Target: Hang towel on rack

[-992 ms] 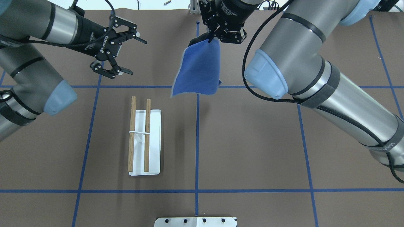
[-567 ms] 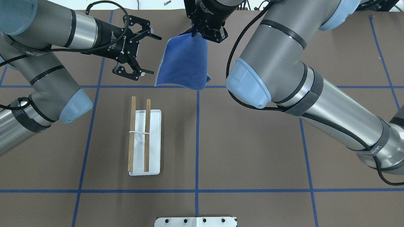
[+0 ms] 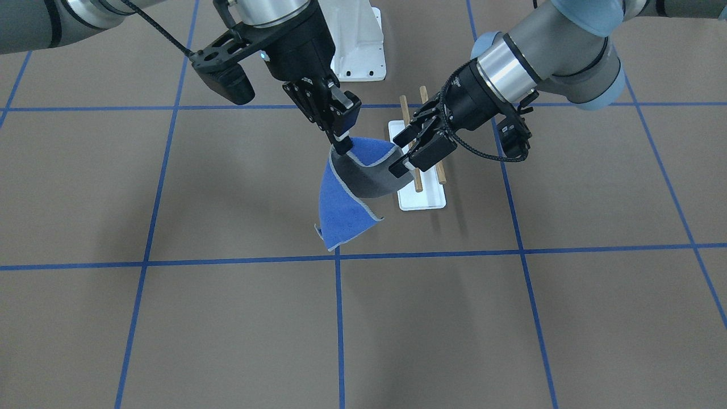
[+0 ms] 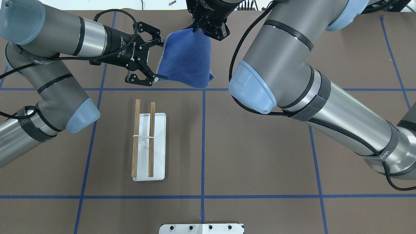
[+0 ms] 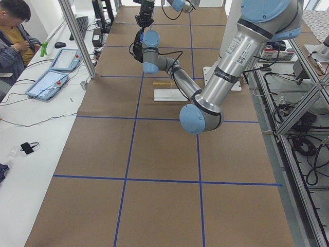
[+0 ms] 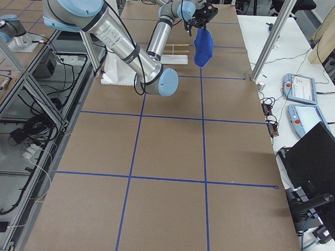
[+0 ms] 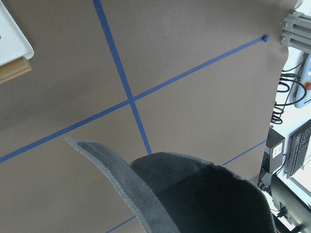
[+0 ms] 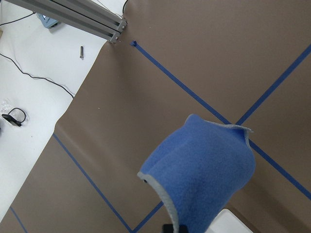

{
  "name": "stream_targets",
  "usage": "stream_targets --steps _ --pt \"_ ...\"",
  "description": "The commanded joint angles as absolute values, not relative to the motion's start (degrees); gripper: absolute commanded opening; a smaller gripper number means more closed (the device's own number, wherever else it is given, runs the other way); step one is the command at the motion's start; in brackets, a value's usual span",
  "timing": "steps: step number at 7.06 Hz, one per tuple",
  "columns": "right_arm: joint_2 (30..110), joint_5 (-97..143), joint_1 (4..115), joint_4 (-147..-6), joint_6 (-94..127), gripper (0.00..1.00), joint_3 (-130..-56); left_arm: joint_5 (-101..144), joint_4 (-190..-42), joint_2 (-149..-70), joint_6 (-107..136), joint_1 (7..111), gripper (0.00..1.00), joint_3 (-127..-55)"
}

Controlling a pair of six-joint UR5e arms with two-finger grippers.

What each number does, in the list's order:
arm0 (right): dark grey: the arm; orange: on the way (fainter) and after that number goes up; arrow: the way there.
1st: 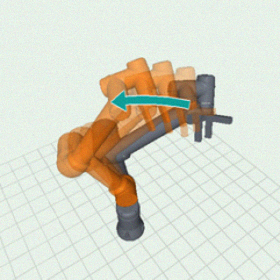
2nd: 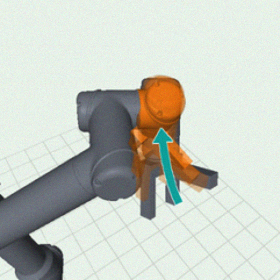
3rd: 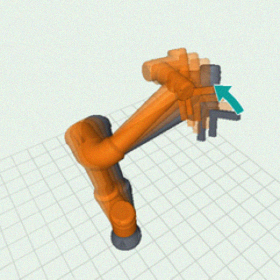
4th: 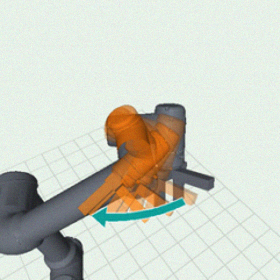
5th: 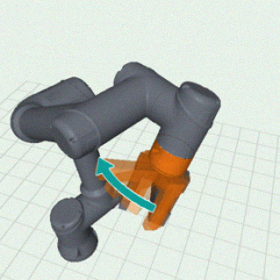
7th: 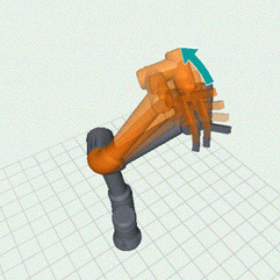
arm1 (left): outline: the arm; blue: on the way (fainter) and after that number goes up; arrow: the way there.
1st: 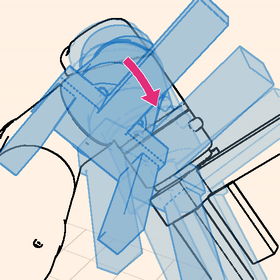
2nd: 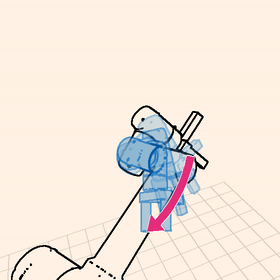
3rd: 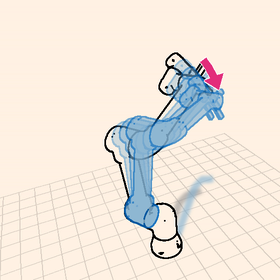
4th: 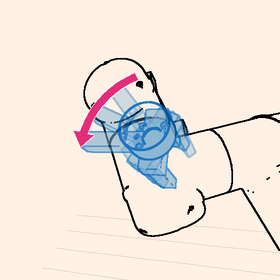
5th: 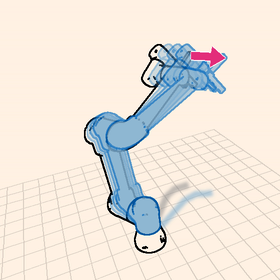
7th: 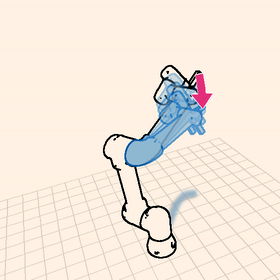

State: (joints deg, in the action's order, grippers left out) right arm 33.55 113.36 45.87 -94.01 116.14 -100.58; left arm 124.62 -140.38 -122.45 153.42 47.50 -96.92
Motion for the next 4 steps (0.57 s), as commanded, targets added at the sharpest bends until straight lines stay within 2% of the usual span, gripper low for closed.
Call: stream_targets --steps 1,3,4 --pt "33.57 113.29 45.88 -93.96 116.10 0.00 -100.72 124.72 -141.23 -122.17 153.46 47.20 0.00 -96.94" --pt "33.66 113.38 45.88 -93.96 115.49 0.00 -100.81 124.72 -144.92 -121.82 152.93 47.29 0.00 -96.86" --pt "33.84 113.38 45.79 -93.96 115.23 0.17 -100.90 124.72 -145.02 -121.82 152.67 47.29 0.00 -96.86"
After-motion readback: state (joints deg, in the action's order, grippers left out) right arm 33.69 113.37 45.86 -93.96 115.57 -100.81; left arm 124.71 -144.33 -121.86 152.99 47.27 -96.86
